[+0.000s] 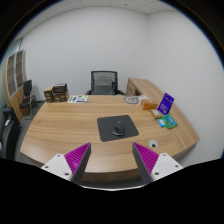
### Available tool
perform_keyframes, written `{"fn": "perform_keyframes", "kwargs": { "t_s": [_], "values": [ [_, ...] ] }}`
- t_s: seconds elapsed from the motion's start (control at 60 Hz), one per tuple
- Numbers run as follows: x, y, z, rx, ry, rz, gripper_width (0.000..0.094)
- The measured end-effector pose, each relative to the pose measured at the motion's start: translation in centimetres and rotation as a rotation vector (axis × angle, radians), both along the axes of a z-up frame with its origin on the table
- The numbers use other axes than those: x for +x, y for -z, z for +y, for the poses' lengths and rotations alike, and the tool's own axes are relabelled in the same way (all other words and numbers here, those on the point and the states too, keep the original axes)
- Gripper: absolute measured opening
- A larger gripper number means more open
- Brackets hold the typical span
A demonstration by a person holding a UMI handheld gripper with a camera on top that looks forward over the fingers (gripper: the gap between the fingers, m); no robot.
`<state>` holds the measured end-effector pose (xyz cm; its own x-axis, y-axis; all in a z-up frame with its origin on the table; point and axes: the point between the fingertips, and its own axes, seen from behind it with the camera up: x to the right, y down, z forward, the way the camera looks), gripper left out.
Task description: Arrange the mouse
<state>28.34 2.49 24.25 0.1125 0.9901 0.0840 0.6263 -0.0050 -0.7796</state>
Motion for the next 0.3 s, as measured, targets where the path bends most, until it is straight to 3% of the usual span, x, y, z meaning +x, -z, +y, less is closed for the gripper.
{"fn": "perform_keyframes", "kwargs": {
  "t_s": [0.3],
  "values": [
    [2.3,-1.4,-0.4,-0.003,-0.007,0.018,0.0852]
  ]
}}
